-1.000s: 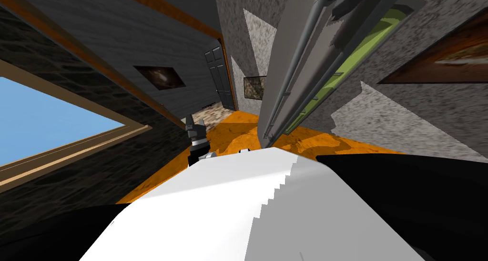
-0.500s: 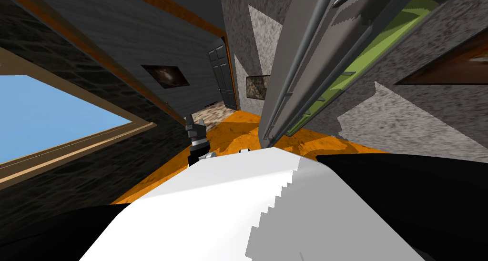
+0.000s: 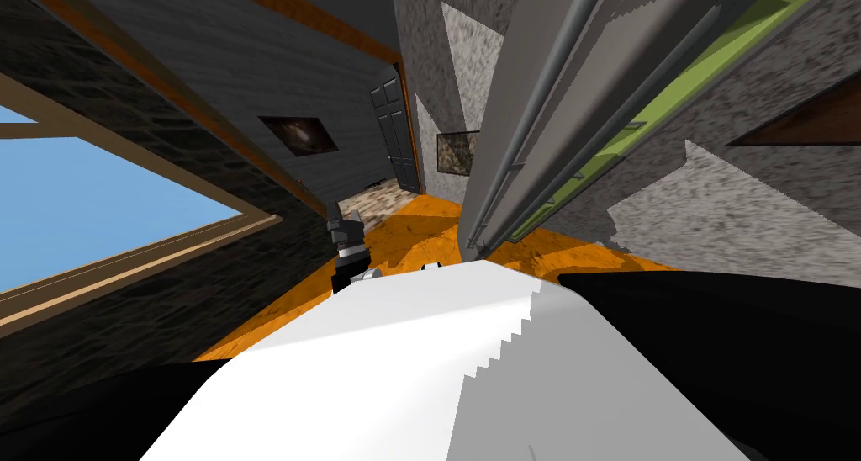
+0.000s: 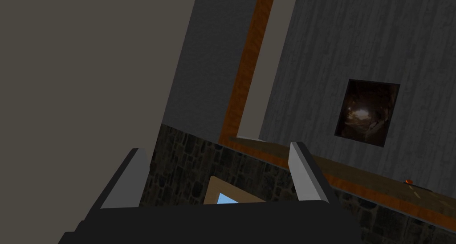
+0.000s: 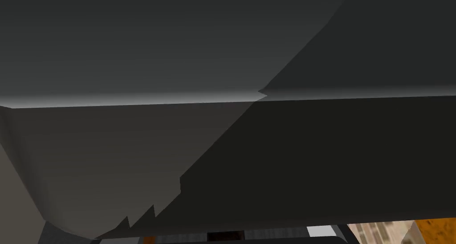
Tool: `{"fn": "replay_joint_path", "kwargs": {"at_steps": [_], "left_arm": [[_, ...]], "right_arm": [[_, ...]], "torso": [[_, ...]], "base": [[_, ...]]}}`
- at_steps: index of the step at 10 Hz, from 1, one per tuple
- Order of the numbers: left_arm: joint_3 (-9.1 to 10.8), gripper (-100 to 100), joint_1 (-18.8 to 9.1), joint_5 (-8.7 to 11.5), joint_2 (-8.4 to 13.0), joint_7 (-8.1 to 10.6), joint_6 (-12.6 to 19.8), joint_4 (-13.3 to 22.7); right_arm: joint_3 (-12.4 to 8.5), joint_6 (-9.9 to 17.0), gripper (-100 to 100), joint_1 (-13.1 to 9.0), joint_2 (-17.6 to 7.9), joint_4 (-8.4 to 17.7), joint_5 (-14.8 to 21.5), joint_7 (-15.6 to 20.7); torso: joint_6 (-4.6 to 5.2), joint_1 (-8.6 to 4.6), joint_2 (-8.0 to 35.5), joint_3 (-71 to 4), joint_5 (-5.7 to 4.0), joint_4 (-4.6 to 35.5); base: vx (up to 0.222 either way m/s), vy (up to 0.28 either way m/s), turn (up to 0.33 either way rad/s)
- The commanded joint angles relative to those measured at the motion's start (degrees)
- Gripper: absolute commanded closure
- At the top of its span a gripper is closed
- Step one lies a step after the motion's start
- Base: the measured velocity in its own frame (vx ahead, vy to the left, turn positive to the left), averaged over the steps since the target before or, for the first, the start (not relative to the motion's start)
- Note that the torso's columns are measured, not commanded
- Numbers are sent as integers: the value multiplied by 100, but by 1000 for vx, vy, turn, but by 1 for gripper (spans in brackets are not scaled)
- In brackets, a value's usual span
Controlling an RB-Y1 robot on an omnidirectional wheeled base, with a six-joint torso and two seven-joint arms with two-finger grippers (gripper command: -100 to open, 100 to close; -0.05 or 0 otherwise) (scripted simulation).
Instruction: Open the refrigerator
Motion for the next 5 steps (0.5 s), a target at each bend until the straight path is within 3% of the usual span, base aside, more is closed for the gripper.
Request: {"fn": "replay_joint_path", "kwargs": {"at_steps": [1, 5], "left_arm": [[0, 0, 0, 0, 0, 0, 0, 0], [0, 0, 0, 0, 0, 0, 0, 0]], "right_arm": [[3, -5, 0, 2, 2, -9, -3, -2], [0, -16, 0, -1, -4, -17, -7, -2]], "torso": [[3, -10, 6, 9, -9, -1], [7, -22, 23, 29, -21, 1]], "base": [[-8, 4, -4], [0, 0, 0]]}}
